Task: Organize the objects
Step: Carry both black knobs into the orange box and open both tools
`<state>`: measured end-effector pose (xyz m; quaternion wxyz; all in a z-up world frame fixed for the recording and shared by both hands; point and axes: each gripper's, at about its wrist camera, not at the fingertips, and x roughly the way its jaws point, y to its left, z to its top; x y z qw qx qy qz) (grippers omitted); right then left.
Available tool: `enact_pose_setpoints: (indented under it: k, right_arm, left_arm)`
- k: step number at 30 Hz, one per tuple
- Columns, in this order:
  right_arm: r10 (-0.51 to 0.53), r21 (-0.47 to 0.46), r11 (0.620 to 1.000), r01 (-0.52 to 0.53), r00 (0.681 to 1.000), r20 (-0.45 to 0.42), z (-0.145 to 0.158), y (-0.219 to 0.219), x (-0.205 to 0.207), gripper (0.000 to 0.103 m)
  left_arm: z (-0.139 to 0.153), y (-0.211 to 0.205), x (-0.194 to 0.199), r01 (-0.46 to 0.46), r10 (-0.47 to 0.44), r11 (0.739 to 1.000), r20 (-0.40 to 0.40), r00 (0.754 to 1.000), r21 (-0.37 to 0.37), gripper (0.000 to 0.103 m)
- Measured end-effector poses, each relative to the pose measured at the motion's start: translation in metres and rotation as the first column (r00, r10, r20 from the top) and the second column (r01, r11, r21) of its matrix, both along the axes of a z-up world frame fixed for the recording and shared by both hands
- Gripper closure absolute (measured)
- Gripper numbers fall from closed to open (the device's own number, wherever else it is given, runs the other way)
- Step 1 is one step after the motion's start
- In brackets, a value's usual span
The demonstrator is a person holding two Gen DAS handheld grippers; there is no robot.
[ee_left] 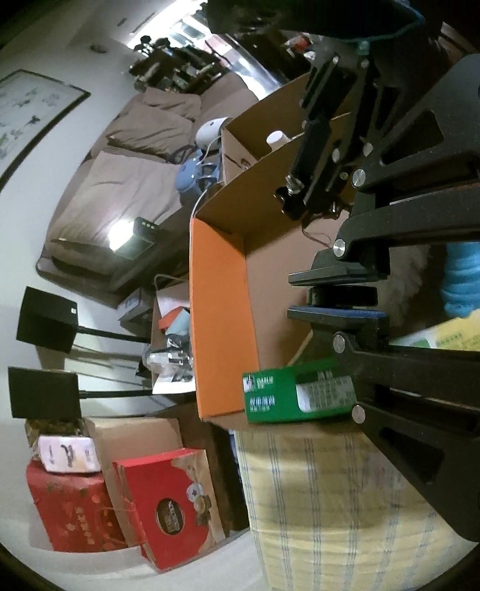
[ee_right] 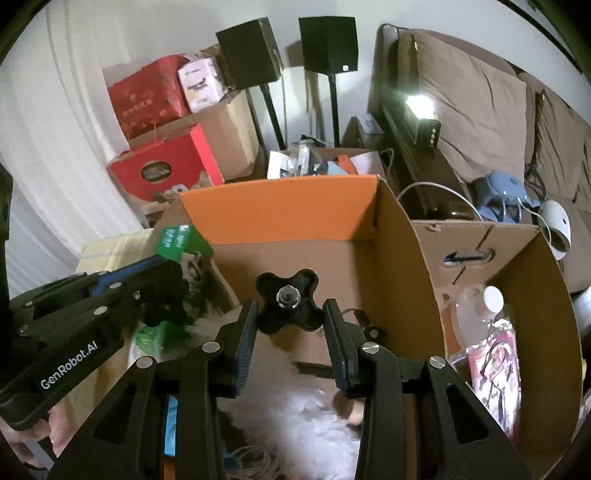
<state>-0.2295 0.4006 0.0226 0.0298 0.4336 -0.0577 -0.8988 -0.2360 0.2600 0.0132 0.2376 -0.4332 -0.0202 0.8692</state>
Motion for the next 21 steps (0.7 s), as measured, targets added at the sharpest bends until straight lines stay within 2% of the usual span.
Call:
enact_pose_setpoints:
  k: [10, 11, 13, 14, 17, 21]
  right_arm:
    - [-0.021, -0.014, 1.000, 0.022, 0.998, 0.051, -0.027, 0.011, -0.012, 0.067]
    - [-0.022, -0.015, 1.000, 0.023, 0.998, 0.056, -0.029, 0.011, -0.012, 0.067]
    - [-0.026, -0.013, 1.000, 0.027, 0.997, 0.069, -0.032, 0.012, -0.013, 0.067]
    - [-0.027, -0.016, 0.999, 0.028, 0.997, 0.072, -0.032, 0.012, -0.013, 0.066]
    - [-0.035, 0.000, 0.999, 0.035, 0.998, 0.056, -0.027, 0.011, -0.010, 0.065]
    - [-0.050, 0.007, 0.999, 0.049, 0.998, 0.035, -0.018, 0.012, -0.006, 0.055]
  left_arm:
    - [-0.014, 0.025, -0.014, 0.016, -0.016, 1.000, 0.026, 1.000, -0.022, 0.093]
    - [-0.013, 0.024, -0.015, 0.011, -0.010, 1.000, 0.025, 1.000, -0.026, 0.092]
    - [-0.013, 0.021, -0.016, 0.005, -0.005, 0.999, 0.027, 1.000, -0.033, 0.077]
    - [-0.012, 0.018, -0.016, 0.003, -0.002, 1.000, 0.031, 1.000, -0.031, 0.074]
    - [-0.009, 0.010, -0.015, -0.006, 0.006, 1.000, 0.023, 1.000, -0.030, 0.071]
    - [-0.002, -0.002, -0.011, -0.006, 0.007, 0.999, 0.012, 1.000, -0.037, 0.062]
